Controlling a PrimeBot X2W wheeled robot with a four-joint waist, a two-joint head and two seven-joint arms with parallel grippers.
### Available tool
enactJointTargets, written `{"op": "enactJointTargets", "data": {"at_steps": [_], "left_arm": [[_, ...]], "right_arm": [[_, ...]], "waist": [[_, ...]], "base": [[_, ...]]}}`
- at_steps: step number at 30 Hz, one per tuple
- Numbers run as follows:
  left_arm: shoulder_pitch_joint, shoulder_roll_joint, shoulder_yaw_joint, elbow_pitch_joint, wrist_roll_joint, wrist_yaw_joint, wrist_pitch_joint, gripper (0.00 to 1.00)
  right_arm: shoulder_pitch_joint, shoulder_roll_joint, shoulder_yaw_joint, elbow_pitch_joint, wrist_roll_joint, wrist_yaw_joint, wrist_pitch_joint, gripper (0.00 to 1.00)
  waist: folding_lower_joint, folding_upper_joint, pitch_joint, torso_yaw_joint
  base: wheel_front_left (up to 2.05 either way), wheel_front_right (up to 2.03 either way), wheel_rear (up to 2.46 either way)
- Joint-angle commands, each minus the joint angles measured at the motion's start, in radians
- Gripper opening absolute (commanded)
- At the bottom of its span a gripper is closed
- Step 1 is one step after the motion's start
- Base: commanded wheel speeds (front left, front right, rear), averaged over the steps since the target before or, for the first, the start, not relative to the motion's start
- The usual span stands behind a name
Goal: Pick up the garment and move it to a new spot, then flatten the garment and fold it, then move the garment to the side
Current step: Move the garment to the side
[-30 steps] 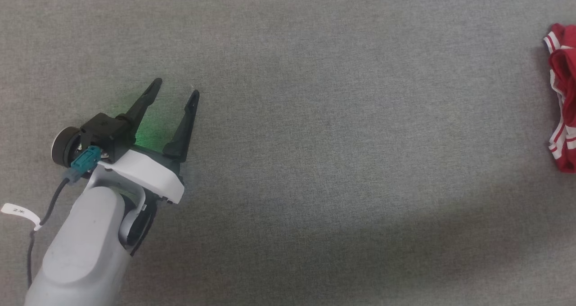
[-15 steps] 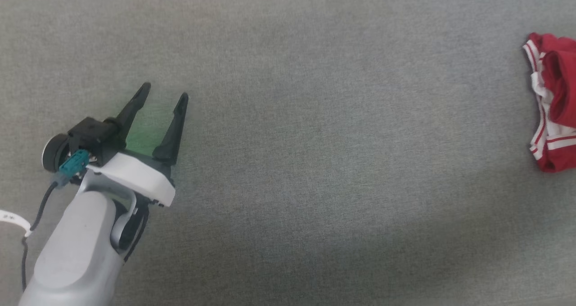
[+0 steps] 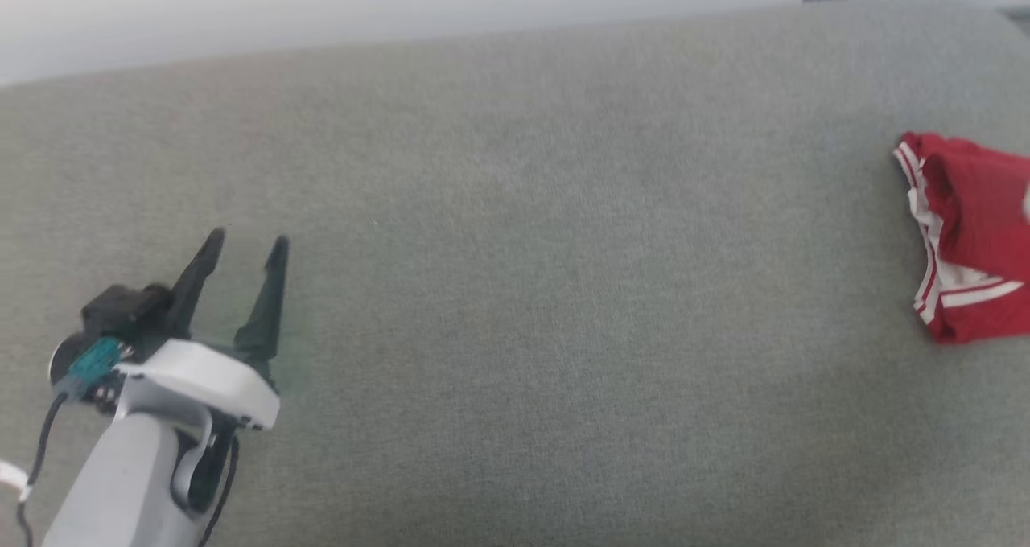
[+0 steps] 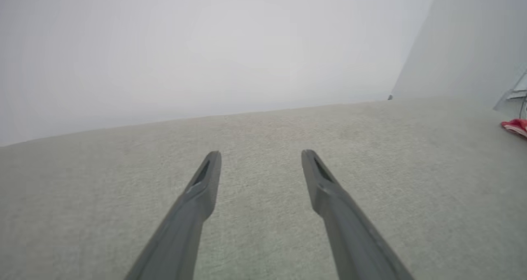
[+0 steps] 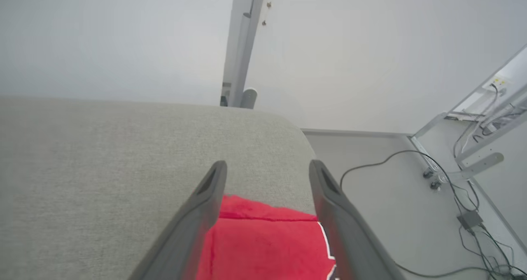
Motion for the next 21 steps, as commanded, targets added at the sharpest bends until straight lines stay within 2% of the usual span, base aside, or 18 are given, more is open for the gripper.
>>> {"op": "enactJointTargets", "data": {"at_steps": [1,13,19,21], "left_arm": [[0.02,-0.003,0.014,0.005,-0.013,-0.001,-0.004,1.0],[0.157,-0.01,0.106,0.022,0.046,-0.001,-0.004,1.0],[0.228,-0.019,0.191,-0.004,0.073,-0.001,-0.004,1.0],[0.253,-0.023,0.193,-0.017,0.077,-0.001,-0.004,1.0]], "right_arm": [[0.021,0.013,0.016,-0.006,0.02,0.0,-0.017,1.0],[0.196,0.096,0.149,-0.077,0.167,0.0,-0.118,1.0],[0.309,0.113,0.205,-0.169,0.245,0.0,-0.146,1.0],[0.346,0.109,0.214,-0.202,0.264,0.0,-0.153,1.0]], "waist": [[0.0,0.0,-0.054,0.024],[0.0,0.0,-0.208,0.093],[0.0,0.0,-0.248,0.117],[0.0,0.0,-0.258,0.125]], "base": [[0.0,0.0,0.0],[0.0,0.0,0.0],[0.0,0.0,0.0],[0.0,0.0,0.0]]}}
